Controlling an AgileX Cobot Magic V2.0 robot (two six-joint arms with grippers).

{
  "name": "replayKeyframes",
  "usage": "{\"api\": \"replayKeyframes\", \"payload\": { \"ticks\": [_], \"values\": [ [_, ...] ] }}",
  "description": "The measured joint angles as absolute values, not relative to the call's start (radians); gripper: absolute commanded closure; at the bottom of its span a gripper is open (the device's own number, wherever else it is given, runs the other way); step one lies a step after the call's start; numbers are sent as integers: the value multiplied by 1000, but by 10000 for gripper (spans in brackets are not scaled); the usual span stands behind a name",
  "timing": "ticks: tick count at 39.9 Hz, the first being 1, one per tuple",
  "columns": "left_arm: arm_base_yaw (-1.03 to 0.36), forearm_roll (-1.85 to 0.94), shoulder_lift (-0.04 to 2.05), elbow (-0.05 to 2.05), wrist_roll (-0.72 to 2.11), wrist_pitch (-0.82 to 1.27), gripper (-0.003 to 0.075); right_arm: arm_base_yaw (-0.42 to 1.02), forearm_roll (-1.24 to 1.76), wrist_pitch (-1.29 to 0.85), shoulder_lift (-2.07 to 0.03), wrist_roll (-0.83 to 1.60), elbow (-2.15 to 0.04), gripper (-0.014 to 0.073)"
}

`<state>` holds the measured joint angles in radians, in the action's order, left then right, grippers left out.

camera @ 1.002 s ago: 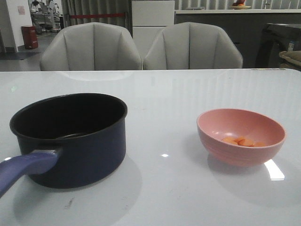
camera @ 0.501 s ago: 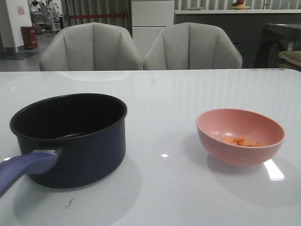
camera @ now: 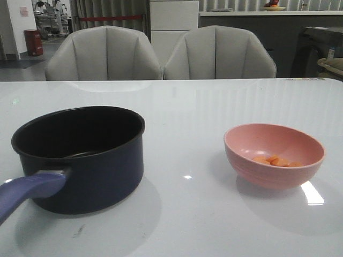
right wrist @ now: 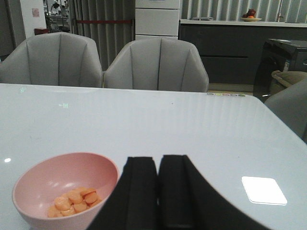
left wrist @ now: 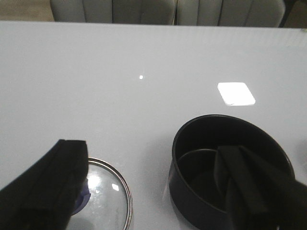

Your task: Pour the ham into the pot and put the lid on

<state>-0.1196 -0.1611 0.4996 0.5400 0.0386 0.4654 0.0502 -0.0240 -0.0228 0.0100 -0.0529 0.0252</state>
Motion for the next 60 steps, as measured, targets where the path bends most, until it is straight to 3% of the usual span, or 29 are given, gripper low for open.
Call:
{"api": "replayKeyframes", "payload": {
  "ticks": [10, 16, 29, 39, 52, 56, 60],
  "values": [
    [-175, -129, 136, 340, 39, 385, 127, 50, -24, -23, 10, -53, 25, 460],
    [-183, -125, 33, 267, 39, 279, 127, 50, -24, -23, 10, -53, 25, 460],
    [-183, -125, 25, 248, 39, 235, 127, 50, -24, 162, 10, -56, 29, 460],
    [-183, -125, 25, 248, 39, 231, 127, 50, -16, -118, -124, -81, -156, 460],
    [-183, -125, 25, 248, 39, 202, 127, 50, 39, -185, -280, -85, -200, 457],
    [-183, -125, 25, 248, 39, 194, 127, 50, 48, -215, -299, -87, -217, 408],
    [-183, -125, 25, 248, 39, 192, 127, 50, 53, -238, -341, -89, -242, 286]
  ]
}}
